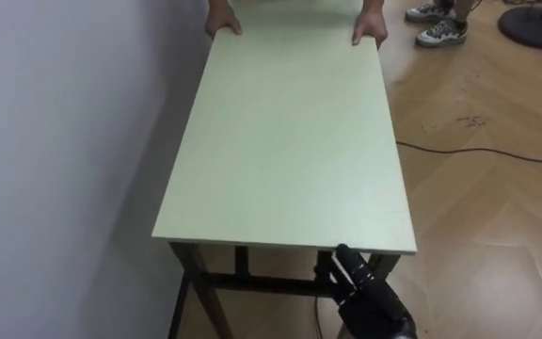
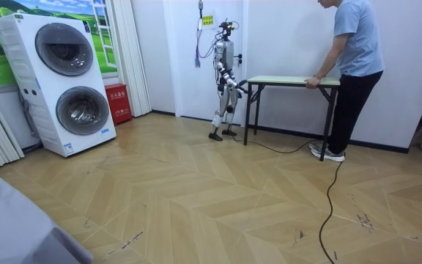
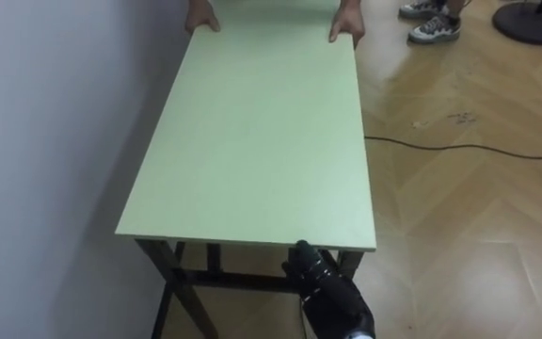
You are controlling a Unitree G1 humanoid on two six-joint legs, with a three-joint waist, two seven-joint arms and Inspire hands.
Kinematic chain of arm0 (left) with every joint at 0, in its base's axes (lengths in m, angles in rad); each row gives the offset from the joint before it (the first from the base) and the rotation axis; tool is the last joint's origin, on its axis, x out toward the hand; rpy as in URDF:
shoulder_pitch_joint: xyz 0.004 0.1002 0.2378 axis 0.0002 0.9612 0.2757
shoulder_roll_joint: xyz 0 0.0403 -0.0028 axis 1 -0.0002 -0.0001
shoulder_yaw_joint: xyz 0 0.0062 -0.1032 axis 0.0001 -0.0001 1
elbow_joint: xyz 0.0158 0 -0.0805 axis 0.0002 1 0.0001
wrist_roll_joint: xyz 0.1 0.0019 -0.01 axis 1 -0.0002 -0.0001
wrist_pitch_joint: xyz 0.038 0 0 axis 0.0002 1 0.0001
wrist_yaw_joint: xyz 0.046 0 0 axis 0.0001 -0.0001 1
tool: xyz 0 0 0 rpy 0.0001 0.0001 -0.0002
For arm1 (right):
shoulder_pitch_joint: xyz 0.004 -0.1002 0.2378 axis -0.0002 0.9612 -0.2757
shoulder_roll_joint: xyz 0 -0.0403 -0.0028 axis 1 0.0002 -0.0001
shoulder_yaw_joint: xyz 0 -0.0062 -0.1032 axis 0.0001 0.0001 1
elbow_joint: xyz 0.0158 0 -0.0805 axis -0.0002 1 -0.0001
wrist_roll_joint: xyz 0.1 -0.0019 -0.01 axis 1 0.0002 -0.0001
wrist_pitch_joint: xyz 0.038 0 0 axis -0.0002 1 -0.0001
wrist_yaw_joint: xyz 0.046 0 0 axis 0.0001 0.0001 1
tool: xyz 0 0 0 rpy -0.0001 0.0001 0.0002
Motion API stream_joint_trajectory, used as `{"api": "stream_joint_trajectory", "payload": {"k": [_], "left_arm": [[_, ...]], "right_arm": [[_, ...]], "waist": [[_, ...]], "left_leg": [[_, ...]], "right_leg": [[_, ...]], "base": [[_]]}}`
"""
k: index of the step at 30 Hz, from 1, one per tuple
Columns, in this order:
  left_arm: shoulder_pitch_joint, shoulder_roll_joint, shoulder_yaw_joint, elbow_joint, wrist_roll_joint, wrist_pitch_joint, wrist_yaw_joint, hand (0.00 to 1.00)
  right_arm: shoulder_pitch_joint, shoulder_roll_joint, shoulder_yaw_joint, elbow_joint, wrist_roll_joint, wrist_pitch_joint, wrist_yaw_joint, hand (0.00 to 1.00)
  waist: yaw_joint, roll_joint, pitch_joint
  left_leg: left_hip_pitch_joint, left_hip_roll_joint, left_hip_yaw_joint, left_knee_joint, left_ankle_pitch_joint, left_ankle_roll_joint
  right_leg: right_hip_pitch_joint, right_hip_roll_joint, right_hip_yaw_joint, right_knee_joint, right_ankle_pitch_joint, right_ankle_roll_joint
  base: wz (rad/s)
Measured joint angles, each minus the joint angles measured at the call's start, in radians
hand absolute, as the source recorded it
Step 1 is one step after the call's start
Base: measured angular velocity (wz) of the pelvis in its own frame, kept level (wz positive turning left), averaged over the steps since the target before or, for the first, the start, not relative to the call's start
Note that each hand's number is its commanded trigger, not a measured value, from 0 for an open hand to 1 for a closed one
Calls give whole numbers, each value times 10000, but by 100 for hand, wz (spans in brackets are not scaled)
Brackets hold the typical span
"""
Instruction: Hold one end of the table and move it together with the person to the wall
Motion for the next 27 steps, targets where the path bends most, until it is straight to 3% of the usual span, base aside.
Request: {"api": "stream_joint_trajectory", "payload": {"k": [4, 6, 9, 19, 27], "left_arm": [[-91, -13, 33, 2, 8, -1, 1, 0], [-90, -15, 32, 8, -8, 6, 1, 0], [-144, -40, 32, 12, -9, 6, 1, 0], [-186, -55, 268, 641, 14, 153, -10, 0], [-163, -52, 435, 694, 17, 295, -1, 0]], "right_arm": [[671, -500, -290, 1430, -79, -46, -557, 0], [680, -674, -485, 1701, -155, -280, -758, 0], [686, -858, -687, 1958, -424, -305, -1110, 0], [619, -738, -770, 2745, -1054, -128, -1238, 0], [544, -721, -966, 3612, -2434, 143, -1391, 0]], "waist": [[-16, 57, 36], [-72, 92, 35], [-101, 72, 46], [-93, 104, 22], [-135, 75, 18]], "left_leg": [[-96, 31, 144, 38, -7, 1], [-140, 64, 264, 47, -5, -12], [-128, 106, 374, 55, -6, -16], [-111, 122, 427, 95, -5, -14], [-113, 106, 421, 127, -8, -13]], "right_leg": [[-104, -7, 22, -10, 0, 3], [-197, -2, 3, -10, 0, 3], [-212, 6, -16, -14, 0, 3], [-213, 1, -3, -16, 0, 3], [-201, 0, -8, -11, 1, 3]], "base": [[-15], [-24], [-11], [-1], [0]]}}
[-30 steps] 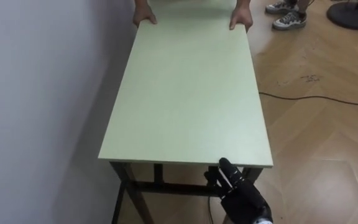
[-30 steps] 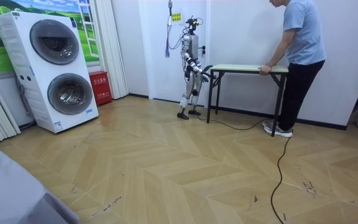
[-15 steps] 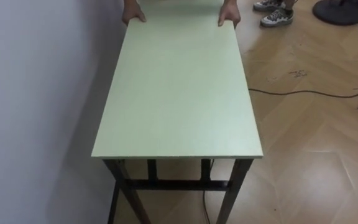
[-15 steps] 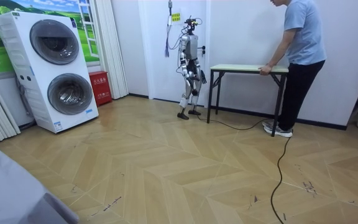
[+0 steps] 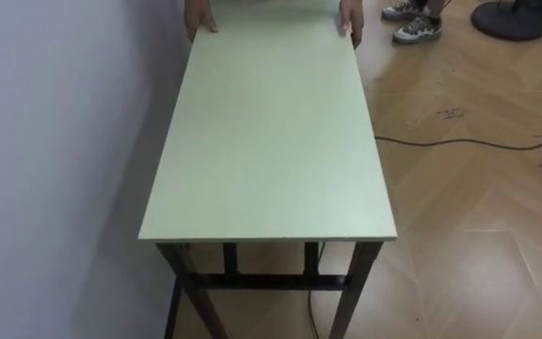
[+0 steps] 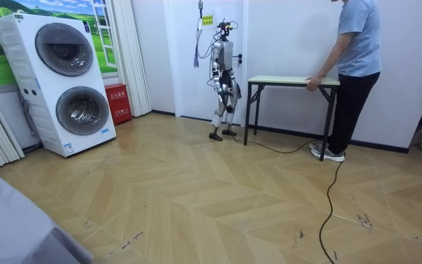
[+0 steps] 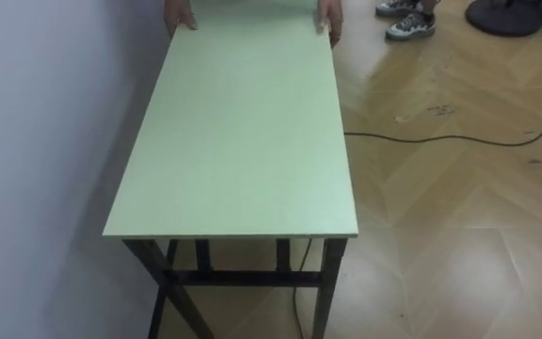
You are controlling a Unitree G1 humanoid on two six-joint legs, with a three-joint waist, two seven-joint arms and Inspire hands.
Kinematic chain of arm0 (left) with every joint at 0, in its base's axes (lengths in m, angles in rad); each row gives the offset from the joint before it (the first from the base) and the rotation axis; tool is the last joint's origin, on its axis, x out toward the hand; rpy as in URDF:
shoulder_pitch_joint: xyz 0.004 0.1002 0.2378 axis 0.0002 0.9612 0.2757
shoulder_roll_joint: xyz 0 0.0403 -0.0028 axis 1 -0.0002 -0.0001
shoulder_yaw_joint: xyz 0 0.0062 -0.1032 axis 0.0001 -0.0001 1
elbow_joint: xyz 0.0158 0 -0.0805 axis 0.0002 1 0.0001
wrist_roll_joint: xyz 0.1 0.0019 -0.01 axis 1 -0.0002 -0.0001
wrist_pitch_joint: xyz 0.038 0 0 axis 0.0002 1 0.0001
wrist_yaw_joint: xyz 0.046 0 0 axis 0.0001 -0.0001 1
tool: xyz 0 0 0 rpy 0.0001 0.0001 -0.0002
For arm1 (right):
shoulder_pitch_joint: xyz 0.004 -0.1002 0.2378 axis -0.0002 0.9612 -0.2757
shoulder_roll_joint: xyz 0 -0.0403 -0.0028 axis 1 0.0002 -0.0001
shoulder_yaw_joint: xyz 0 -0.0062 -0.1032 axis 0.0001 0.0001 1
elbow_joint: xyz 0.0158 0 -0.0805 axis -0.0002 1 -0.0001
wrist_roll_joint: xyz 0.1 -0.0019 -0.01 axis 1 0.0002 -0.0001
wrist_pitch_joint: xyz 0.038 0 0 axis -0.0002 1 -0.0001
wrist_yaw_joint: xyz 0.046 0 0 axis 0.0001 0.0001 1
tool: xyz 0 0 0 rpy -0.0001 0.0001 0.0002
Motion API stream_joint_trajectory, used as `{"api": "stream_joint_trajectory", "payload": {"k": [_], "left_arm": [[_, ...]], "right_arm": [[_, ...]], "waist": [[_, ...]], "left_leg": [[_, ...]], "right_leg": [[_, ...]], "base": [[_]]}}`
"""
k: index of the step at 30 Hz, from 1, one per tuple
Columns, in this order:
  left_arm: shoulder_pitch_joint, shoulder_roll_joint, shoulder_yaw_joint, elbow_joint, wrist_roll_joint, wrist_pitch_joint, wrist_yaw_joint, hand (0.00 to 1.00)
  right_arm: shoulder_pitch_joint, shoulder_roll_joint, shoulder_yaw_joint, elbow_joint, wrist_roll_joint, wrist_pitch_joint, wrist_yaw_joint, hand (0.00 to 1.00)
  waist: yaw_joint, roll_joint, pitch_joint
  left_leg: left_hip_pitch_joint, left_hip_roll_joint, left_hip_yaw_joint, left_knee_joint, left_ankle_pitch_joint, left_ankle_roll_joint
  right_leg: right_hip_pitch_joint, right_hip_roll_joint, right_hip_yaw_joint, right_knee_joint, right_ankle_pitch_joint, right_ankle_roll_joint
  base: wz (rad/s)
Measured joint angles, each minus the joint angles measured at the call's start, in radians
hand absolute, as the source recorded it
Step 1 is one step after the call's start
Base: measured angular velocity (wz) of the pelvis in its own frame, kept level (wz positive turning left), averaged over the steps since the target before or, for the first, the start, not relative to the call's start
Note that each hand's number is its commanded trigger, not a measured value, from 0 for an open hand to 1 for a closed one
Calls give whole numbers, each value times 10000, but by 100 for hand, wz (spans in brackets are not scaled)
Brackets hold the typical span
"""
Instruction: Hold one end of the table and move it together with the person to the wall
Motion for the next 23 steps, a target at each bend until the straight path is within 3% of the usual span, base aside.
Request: {"api": "stream_joint_trajectory", "payload": {"k": [23], "left_arm": [[67, -4, 233, 135, 5, 118, 7, 0]], "right_arm": [[5, -7, -200, 433, -305, 456, -571, 0]], "waist": [[-109, 26, -28]], "left_leg": [[-8, 119, 167, 71, -7, -9]], "right_leg": [[-14, 43, -14, 11, 25, -42]], "base": [[-2]]}}
